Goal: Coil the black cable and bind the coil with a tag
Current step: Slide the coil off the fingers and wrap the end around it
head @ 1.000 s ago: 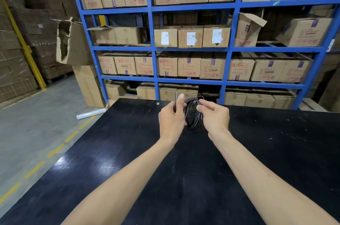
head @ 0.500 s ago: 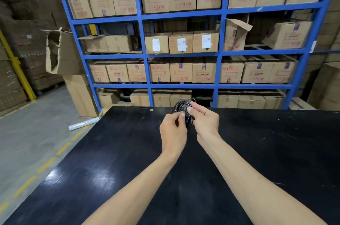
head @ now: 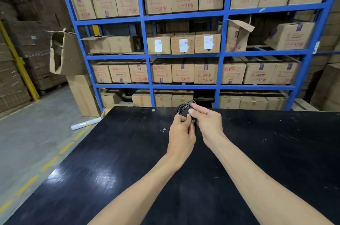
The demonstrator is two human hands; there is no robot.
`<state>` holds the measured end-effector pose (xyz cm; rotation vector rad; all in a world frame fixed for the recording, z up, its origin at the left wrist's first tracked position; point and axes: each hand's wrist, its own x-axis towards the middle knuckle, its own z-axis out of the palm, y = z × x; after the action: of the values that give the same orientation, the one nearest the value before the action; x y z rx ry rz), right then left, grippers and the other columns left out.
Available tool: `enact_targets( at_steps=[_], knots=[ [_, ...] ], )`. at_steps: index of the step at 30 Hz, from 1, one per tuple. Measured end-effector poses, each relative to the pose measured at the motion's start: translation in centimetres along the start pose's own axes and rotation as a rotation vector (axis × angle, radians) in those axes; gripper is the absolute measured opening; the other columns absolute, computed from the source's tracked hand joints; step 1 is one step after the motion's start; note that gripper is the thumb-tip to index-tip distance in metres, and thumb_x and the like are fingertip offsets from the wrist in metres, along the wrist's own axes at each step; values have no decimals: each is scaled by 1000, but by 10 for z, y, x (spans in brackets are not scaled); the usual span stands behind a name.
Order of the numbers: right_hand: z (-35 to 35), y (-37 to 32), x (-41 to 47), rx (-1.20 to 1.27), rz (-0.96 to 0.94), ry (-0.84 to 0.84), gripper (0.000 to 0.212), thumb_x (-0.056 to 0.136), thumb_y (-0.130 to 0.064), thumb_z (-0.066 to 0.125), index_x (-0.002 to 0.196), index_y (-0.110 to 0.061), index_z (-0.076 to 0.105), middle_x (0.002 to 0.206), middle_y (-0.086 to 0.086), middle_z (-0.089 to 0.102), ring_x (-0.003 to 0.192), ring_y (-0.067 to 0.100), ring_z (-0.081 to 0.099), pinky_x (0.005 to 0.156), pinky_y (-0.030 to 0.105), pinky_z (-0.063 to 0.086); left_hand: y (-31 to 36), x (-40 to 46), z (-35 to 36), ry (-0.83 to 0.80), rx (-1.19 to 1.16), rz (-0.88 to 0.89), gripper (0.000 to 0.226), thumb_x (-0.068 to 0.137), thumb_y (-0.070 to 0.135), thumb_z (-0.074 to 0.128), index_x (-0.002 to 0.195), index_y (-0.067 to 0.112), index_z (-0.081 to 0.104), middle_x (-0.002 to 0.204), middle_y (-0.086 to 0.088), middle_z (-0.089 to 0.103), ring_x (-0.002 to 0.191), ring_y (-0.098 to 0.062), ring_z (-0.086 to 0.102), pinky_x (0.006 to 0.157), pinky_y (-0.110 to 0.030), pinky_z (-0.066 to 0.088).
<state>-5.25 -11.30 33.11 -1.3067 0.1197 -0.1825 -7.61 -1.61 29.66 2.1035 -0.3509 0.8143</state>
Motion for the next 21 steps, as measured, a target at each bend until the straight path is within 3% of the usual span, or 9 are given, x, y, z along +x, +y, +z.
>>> enact_targets(
  at_steps=[3, 5, 7, 9, 12, 14, 15, 18, 21],
  knots=[
    [-7, 2, 4, -108, -37, 21, 30, 95, -8, 69, 122, -18, 77, 127, 0, 72, 124, 17, 61, 105, 34, 50, -3, 1, -7, -96, 40, 111, 28, 98, 22, 54, 116, 6, 70, 93, 3, 52, 75, -6, 53, 69, -11, 42],
    [-13, 4, 5, -170, -66, -1, 29, 96, -8, 69, 122, -18, 77, 126, 1, 73, 123, 18, 63, 107, 36, 50, -6, 5, -17, -60, 54, 192, 26, 97, 26, 57, 107, 10, 74, 96, 4, 54, 85, -9, 55, 75, -16, 43],
    [-18, 5, 4, -204, -84, -52, 29, 96, -6, 68, 123, -14, 76, 124, 2, 74, 119, 17, 65, 107, 35, 50, -10, 15, -27, 66, 53, 202, 27, 95, 26, 60, 115, 13, 72, 106, 2, 56, 101, -14, 53, 87, -25, 45],
    [-20, 5, 1, -255, -98, -112, 28, 97, -6, 68, 123, -13, 76, 123, 1, 74, 118, 14, 66, 109, 32, 48, -13, 32, -36, 6, 11, 30, 40, 97, 29, 57, 135, 18, 58, 129, 2, 51, 123, -15, 44, 103, -29, 38],
    [-20, 4, 1, -331, -116, -217, 27, 96, -5, 68, 121, -13, 76, 120, 2, 75, 115, 13, 68, 110, 33, 48, -23, 54, -42, -370, -306, -405, 50, 102, 36, 47, 148, 20, 42, 152, 0, 43, 139, -14, 39, 115, -32, 30],
    [-20, 3, 2, -388, -132, -239, 26, 97, -7, 67, 119, -17, 78, 117, 1, 77, 112, 13, 70, 108, 37, 50, -31, 56, -41, -485, -638, -594, 44, 102, 37, 46, 137, 12, 55, 132, -12, 64, 121, -23, 60, 109, -41, 44],
    [-20, 4, 2, -419, -139, -230, 26, 98, -9, 67, 117, -20, 79, 116, -1, 77, 111, 14, 70, 107, 39, 52, -33, 51, -39, -501, -720, -605, 43, 102, 38, 46, 128, 7, 62, 118, -15, 71, 107, -26, 67, 103, -42, 49],
    [-22, 7, 4, -553, -182, -179, 26, 101, -14, 62, 118, -24, 79, 105, -4, 79, 99, 11, 73, 101, 40, 55, -34, 38, -34, -513, -646, -469, 42, 98, 42, 53, 119, 9, 68, 89, -3, 71, 80, -18, 63, 84, -30, 53],
    [-21, 11, 2, -642, -206, -127, 27, 102, -16, 58, 118, -27, 77, 92, -2, 79, 83, 11, 73, 90, 39, 60, -40, 35, -29, -486, -571, -389, 23, 98, 18, 57, 118, 19, 70, 75, 3, 65, 69, -13, 59, 78, -31, 52]
  ],
)
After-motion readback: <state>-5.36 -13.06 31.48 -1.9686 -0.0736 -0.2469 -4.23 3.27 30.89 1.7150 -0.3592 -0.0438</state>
